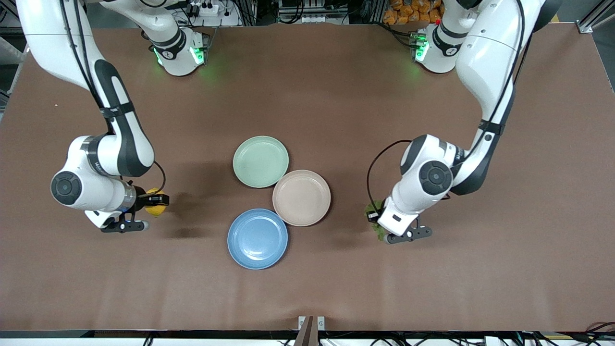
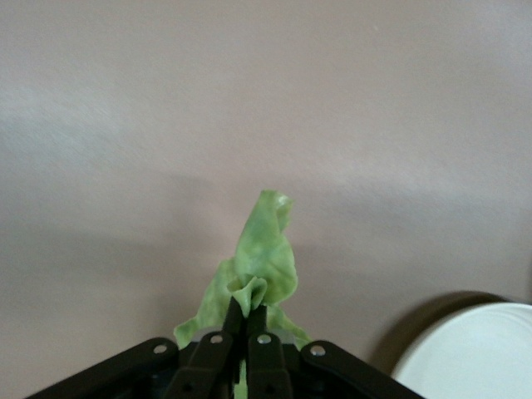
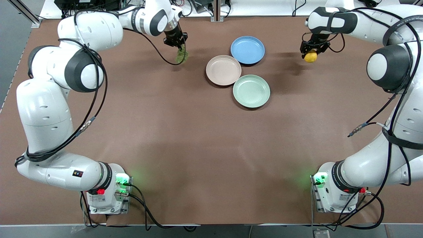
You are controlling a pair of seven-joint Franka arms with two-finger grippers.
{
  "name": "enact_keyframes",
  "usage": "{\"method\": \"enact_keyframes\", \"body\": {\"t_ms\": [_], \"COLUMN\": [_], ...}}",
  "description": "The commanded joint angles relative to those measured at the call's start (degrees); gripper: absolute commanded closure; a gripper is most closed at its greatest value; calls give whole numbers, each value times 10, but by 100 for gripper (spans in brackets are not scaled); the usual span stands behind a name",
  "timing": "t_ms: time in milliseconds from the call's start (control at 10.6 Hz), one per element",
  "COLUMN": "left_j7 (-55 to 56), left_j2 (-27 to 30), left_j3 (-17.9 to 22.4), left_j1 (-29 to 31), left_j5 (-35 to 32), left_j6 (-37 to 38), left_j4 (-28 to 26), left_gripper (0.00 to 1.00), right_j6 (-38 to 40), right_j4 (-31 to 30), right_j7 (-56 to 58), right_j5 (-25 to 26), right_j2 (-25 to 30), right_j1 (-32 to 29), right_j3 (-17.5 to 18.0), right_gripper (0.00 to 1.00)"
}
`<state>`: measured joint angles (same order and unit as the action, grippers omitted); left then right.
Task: Place lemon and lettuce in plates
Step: 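Lift the lettuce with the left gripper and carry it over the beige plate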
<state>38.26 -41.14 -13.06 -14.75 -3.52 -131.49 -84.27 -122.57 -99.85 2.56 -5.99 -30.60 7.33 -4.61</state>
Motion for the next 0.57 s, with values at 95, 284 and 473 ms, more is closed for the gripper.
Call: {"method": "enact_keyframes", "body": {"t_ms": [95,284,473], "left_j7": [55,77,103], "left_j2": [11,11,10], "left_j3": [4,4,4], "left_j1": [-28,-45,-64], "left_j5": [-10,-10,-11], "left_j6": [5,5,4], "left_j4": [-4,-4,-4], "left_gripper": [100,100,100], "right_j6": [14,15,14], "right_j4": [17,31,41], "right_j7": [-14,-32,-48], "right_j5": [-9,-10,-17], "right_j2": [5,4,0], "right_j1": [15,31,46], "right_j3": [-1,-1,-1], "right_gripper": [66,66,66]}}
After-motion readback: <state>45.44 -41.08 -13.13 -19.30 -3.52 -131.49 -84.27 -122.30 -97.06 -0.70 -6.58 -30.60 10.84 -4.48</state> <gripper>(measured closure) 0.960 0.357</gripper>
